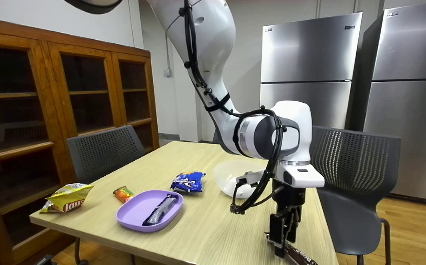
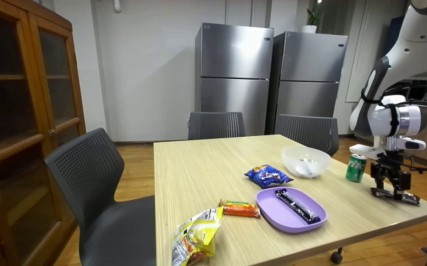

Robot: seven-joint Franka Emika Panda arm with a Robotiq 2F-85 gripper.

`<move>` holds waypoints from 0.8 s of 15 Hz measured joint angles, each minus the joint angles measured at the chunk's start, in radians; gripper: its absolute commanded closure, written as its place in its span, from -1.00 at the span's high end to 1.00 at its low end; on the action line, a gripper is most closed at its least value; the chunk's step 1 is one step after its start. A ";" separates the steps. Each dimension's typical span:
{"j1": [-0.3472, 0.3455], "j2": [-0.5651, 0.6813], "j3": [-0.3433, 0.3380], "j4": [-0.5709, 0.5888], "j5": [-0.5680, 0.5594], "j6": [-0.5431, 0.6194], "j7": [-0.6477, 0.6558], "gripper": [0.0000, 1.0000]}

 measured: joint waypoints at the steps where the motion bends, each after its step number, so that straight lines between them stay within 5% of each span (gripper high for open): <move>1: -0.001 0.000 0.000 0.006 0.000 -0.003 0.001 -0.15; 6: -0.009 0.003 0.000 0.025 0.000 -0.018 0.001 -0.94; 12: -0.011 0.002 -0.004 0.025 -0.004 -0.029 -0.001 -0.93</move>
